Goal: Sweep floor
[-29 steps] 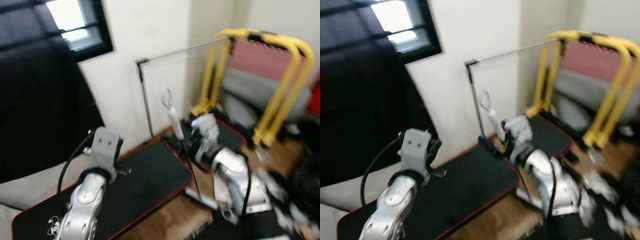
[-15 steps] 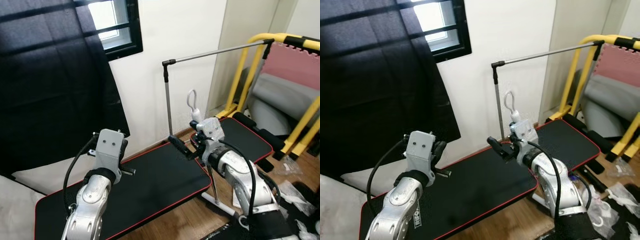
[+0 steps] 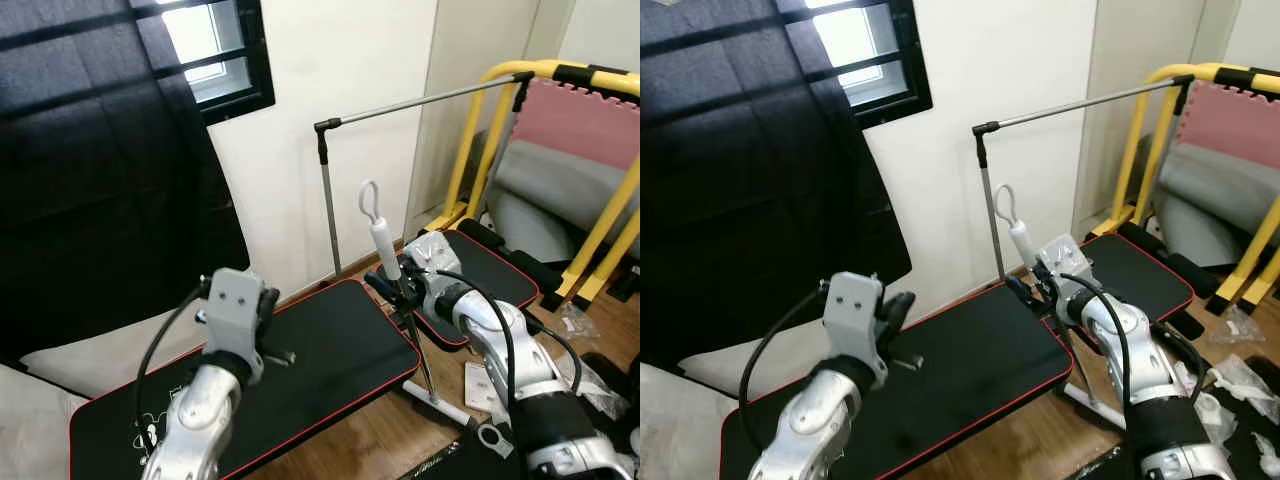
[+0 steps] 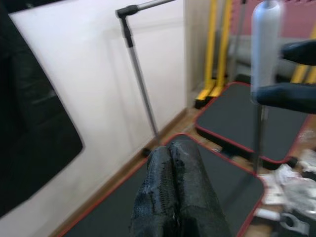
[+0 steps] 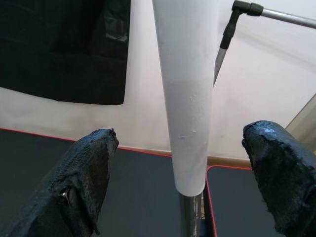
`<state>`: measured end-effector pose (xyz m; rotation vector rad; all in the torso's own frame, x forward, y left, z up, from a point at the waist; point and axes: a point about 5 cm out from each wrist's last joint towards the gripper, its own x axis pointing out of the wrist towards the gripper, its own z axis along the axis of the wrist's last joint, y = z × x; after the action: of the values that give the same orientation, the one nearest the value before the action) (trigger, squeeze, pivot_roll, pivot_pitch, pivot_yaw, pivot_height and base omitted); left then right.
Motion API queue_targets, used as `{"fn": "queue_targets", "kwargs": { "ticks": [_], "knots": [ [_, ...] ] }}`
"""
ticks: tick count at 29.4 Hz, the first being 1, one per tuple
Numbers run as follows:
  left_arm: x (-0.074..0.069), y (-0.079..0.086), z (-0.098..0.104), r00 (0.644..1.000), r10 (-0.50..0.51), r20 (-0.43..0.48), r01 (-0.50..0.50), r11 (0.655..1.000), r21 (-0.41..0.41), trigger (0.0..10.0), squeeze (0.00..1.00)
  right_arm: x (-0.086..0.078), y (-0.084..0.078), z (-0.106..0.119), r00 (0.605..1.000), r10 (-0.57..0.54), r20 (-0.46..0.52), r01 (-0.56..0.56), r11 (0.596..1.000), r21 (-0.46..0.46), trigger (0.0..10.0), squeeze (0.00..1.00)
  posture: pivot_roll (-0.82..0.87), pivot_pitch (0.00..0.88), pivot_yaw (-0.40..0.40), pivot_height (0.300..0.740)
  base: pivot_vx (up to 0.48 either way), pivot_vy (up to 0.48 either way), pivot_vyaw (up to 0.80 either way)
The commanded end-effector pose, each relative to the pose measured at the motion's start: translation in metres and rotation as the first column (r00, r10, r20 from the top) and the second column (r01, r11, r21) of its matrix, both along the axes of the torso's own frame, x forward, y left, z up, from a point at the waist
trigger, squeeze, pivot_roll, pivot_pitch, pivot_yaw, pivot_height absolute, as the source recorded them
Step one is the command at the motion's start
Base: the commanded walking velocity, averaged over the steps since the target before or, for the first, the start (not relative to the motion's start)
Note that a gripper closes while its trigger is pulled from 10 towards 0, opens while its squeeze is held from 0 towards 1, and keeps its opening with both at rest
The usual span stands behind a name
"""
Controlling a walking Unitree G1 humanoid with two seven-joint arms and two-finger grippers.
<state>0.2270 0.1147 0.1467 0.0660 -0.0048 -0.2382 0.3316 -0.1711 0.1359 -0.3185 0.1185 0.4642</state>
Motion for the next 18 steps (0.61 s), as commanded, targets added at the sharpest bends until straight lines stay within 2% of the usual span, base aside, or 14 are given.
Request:
{"fn": "queue_targets", "kwargs": {
  "ticks": [1, 3, 7, 10, 11, 14, 15, 18],
  "knots": [
    [-0.004, -0.004, 0.0, 0.995, -0.101, -0.019, 0.101, 0.995, 0.004, 10.0, 0.0, 0.002, 0.001, 0.0, 1.0, 0.015, 0.009, -0.015, 1.0, 0.01, 10.0, 0.0, -0.09, 0.052, 0.015, 0.74, 0.0, 0.0, 0.0],
    [-0.01, -0.006, 0.0, 0.993, -0.113, -0.03, 0.113, 0.994, -0.005, 10.0, 0.0, 0.012, -0.002, 0.005, 0.998, 0.023, 0.061, -0.018, 0.996, -0.084, 10.0, 0.0, -0.07, 0.091, 0.022, 0.74, 0.0, 0.0, 0.0],
    [-0.023, -0.009, 0.002, 0.991, -0.126, -0.039, 0.126, 0.992, -0.008, 10.0, 0.0, 0.029, -0.009, 0.023, 0.994, 0.023, 0.107, -0.014, 0.996, -0.089, 10.0, 0.0, -0.05, 0.14, 0.017, 0.74, 0.0, 0.0, 0.0],
    [-0.026, -0.01, 0.003, 0.991, -0.129, -0.04, 0.129, 0.992, -0.009, 10.0, 0.0, 0.032, -0.009, 0.027, 0.993, 0.037, 0.112, -0.027, 0.996, -0.085, 10.0, 0.0, -0.04, 0.149, 0.016, 0.74, 0.0, 0.0, 0.0],
    [-0.033, -0.012, 0.004, 0.99, -0.135, -0.043, 0.134, 0.991, -0.01, 10.0, 0.0, 0.037, -0.006, 0.032, 0.991, 0.068, 0.115, -0.06, 0.996, -0.072, 10.0, 0.0, -0.04, 0.163, 0.014, 0.74, 0.0, 0.0, 0.0],
    [-0.036, -0.012, 0.005, 0.989, -0.138, -0.043, 0.138, 0.99, -0.009, 10.0, 0.0, 0.039, -0.003, 0.033, 0.99, 0.083, 0.115, -0.075, 0.995, -0.072, 10.0, 0.0, -0.03, 0.178, 0.014, 0.74, 0.0, 0.0, 0.0],
    [-0.042, -0.013, 0.007, 0.989, -0.142, -0.046, 0.142, 0.99, -0.008, 10.0, 0.0, 0.043, 0.006, 0.035, 0.987, 0.118, 0.113, -0.112, 0.992, -0.056, 10.0, 0.0, -0.02, 0.192, 0.014, 0.74, 0.0, 0.0, 0.0],
    [-0.046, -0.012, 0.008, 0.989, -0.14, -0.05, 0.14, 0.99, -0.008, 10.0, 0.0, 0.046, 0.013, 0.036, 0.983, 0.147, 0.113, -0.142, 0.989, -0.05, 10.0, 0.0, -0.01, 0.204, 0.014, 0.74, 0.0, 0.0, 0.0]
  ]
}}
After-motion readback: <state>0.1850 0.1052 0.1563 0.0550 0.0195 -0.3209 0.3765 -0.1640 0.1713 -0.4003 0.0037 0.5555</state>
